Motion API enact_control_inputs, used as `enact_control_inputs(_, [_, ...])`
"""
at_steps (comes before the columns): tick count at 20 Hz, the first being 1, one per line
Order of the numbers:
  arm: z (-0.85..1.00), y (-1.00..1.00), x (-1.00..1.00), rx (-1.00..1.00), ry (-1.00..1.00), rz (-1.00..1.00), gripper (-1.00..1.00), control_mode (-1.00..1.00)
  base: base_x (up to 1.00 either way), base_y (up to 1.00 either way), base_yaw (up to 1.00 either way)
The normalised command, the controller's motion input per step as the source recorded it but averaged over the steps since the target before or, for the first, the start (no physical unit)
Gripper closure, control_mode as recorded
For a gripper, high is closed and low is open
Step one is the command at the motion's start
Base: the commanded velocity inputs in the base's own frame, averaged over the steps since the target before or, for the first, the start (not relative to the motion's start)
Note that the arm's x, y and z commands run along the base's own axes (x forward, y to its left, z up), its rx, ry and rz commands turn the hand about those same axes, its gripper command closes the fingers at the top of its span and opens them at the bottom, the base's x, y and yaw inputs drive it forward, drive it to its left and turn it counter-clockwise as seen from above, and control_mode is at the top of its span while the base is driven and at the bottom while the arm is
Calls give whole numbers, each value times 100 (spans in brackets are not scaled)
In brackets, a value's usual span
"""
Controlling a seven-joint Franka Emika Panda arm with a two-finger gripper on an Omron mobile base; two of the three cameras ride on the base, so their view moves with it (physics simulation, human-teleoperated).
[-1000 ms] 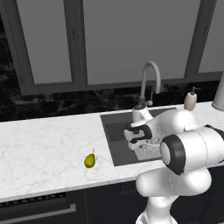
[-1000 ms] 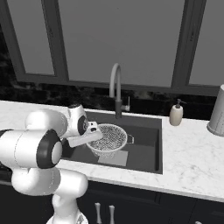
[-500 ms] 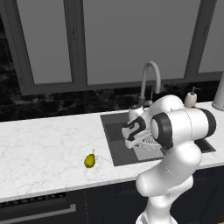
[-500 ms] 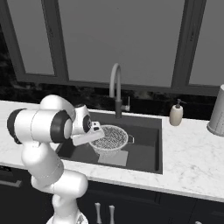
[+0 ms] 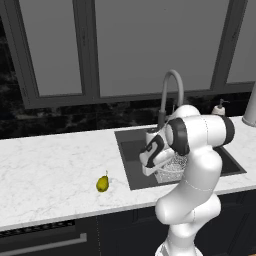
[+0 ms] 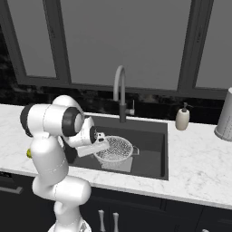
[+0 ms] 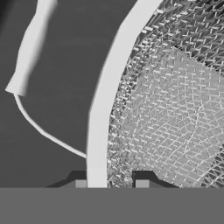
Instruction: Put the colander in the sink, put the pear in the colander, and turn on the sink faucet and pour water over the colander.
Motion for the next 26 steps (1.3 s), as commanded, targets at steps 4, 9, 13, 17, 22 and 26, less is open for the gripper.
enact_control_inputs(4, [-53,0,13,0,0,0,100,-100,0,0,0])
enact_control_inputs(9, [-25,0,26,0,0,0,100,-100,0,0,0])
enact_control_inputs(13, [-1,0,1,0,0,0,100,-100,0,0,0])
enact_control_inputs(17, [0,0,0,0,0,0,100,-100,0,0,0])
enact_control_inputs(22, [0,-13,20,0,0,-4,100,-100,0,0,0])
enact_control_inputs(26, [0,-3,11,0,0,-4,100,-100,0,0,0])
